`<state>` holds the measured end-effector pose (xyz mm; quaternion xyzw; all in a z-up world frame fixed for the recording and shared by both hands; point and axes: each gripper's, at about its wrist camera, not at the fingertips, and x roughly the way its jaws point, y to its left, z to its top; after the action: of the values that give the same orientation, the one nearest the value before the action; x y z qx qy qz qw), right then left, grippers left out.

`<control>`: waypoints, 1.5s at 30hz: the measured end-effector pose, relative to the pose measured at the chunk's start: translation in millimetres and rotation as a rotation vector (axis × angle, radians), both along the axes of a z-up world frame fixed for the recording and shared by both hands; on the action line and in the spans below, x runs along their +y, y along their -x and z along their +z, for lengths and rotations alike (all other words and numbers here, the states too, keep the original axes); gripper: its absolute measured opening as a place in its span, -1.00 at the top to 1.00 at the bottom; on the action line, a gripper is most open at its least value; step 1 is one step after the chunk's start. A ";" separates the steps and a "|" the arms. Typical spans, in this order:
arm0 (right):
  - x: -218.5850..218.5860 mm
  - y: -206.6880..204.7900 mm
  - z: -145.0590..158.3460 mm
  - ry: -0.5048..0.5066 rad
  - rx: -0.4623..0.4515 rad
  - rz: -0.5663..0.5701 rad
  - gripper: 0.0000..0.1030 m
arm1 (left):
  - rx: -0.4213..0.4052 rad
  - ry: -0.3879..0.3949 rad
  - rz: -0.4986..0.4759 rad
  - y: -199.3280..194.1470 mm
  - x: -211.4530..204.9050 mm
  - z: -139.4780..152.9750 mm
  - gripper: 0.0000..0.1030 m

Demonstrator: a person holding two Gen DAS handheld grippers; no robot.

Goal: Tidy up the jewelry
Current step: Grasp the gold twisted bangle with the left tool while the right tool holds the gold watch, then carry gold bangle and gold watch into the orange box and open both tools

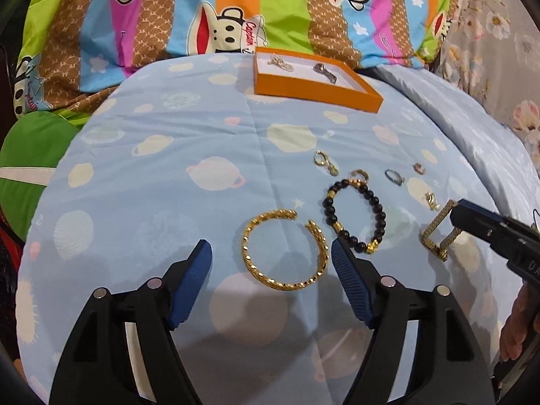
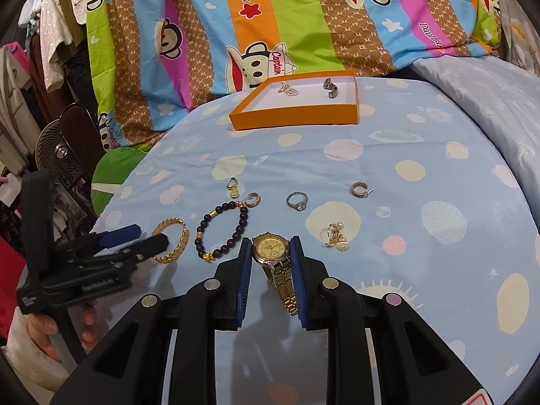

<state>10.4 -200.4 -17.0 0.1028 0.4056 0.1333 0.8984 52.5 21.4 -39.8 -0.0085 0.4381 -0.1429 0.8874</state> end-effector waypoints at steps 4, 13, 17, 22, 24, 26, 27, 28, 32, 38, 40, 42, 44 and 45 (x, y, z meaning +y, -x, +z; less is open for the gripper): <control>0.7 0.2 0.2 0.003 -0.001 0.002 0.58 | -0.009 -0.036 -0.007 0.5 -8.6 -6.2 -0.38; -1.4 2.9 13.5 -0.009 -0.041 -0.012 0.59 | -0.013 -0.020 -0.011 1.3 -5.1 -3.7 -0.07; -5.5 3.2 23.9 -0.015 -0.066 -0.024 0.59 | -0.017 0.000 -0.017 2.4 -3.4 3.3 -0.06; -17.6 -4.3 45.8 -0.036 -0.117 -0.052 0.59 | -0.057 0.055 -0.029 -4.7 1.3 33.1 -0.06; -24.9 -10.6 57.9 -0.040 -0.149 -0.067 0.59 | -0.083 0.079 -0.037 -13.2 2.1 49.4 -0.06; -32.3 -19.1 69.3 -0.055 -0.176 -0.077 0.59 | -0.119 0.094 -0.046 -24.3 0.7 65.5 -0.06; -35.8 -23.8 74.7 -0.057 -0.190 -0.083 0.59 | -0.133 0.097 -0.048 -29.5 -0.3 71.3 -0.06; -39.5 -29.4 79.3 -0.054 -0.203 -0.090 0.59 | -0.149 0.103 -0.050 -36.4 -1.6 78.5 -0.06; -54.7 -62.7 91.8 -0.050 -0.235 -0.113 0.59 | -0.196 0.132 -0.070 -73.9 -11.5 103.1 -0.07; -70.7 -132.9 89.0 -0.068 -0.221 -0.137 0.59 | -0.236 0.102 -0.083 -149.3 -45.3 108.6 -0.07; -71.8 -156.4 83.7 -0.074 -0.206 -0.132 0.59 | -0.213 0.103 -0.082 -175.2 -54.2 101.1 -0.07; -71.0 -177.9 75.4 -0.081 -0.181 -0.125 0.59 | -0.195 0.100 -0.079 -196.6 -62.8 90.9 -0.07; -69.4 -202.8 62.7 -0.090 -0.147 -0.119 0.59 | -0.174 0.086 -0.084 -214.5 -70.7 78.2 -0.07; -67.1 -211.8 56.8 -0.089 -0.133 -0.118 0.59 | -0.164 0.070 -0.084 -225.6 -76.3 69.1 -0.06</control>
<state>222.2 -267.4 39.8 0.1573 0.3319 0.1046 0.9242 278.1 -54.8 29.3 -0.0094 0.3586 -0.1952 0.9128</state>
